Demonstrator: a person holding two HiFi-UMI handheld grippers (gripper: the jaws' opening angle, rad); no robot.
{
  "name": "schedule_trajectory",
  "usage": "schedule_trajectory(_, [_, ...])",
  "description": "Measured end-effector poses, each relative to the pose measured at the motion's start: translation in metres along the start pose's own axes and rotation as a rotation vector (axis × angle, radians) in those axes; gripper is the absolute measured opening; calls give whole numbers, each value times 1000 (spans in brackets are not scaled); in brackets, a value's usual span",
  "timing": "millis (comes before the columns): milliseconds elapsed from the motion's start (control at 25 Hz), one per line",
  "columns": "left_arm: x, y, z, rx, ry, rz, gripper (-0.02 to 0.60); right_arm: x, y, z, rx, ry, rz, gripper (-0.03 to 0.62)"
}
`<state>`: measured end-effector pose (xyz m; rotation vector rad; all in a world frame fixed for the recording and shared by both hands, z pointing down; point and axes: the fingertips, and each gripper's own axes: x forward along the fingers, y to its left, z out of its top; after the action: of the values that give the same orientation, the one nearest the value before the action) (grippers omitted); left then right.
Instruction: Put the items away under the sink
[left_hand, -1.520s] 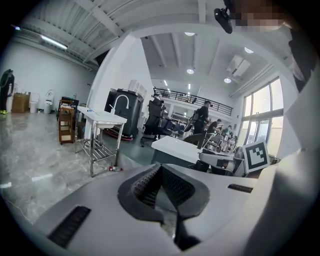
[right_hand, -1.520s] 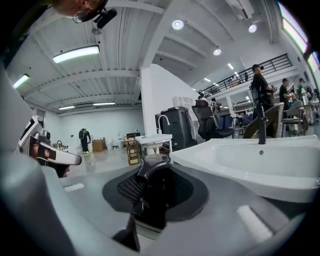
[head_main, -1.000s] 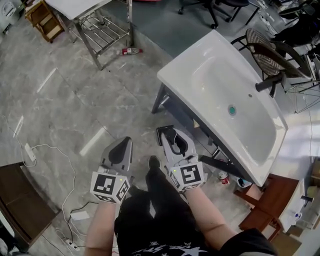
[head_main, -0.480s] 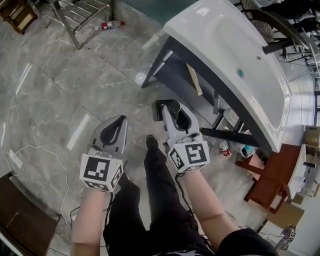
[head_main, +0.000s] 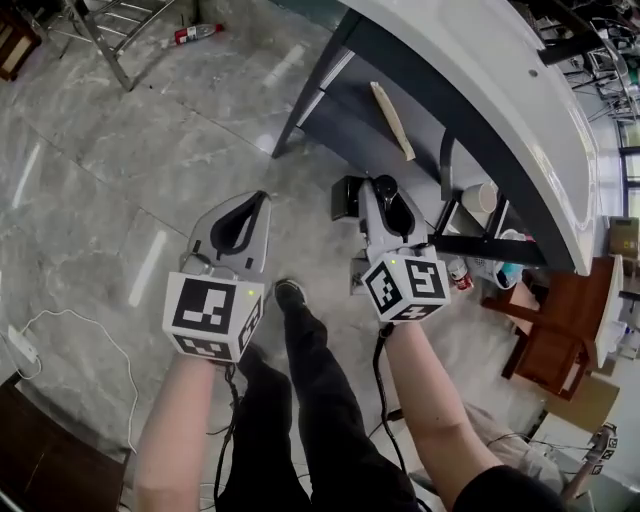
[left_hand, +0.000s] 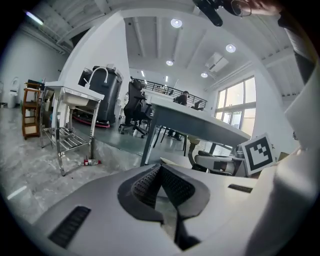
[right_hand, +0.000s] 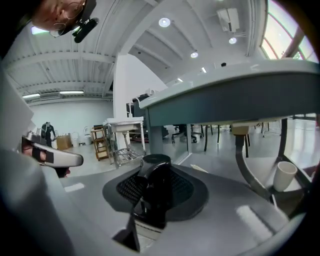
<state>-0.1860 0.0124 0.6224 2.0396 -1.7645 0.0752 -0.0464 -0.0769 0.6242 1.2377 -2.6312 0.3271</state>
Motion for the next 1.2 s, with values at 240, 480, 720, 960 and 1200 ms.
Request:
schedule_trajectory(240, [70, 3, -10, 65, -23, -35, 9, 62, -37, -16, 3, -41, -4, 98])
schedule_trajectory(480, [126, 30, -27, 13, -56, 0, 9, 128, -62, -12, -68, -101, 28, 98])
schedule_trajectory(720, [163, 37, -30, 33, -86, -6, 9, 169, -84, -5, -75, -148, 5, 98])
schedule_trajectory(960, [184, 42, -25, 28, -91, -21, 9, 203, -100, 5, -81, -142, -20, 98])
schedule_trajectory(1200, [190, 49, -17, 11, -76, -9, 9, 235, -119, 16, -93, -153, -47, 97])
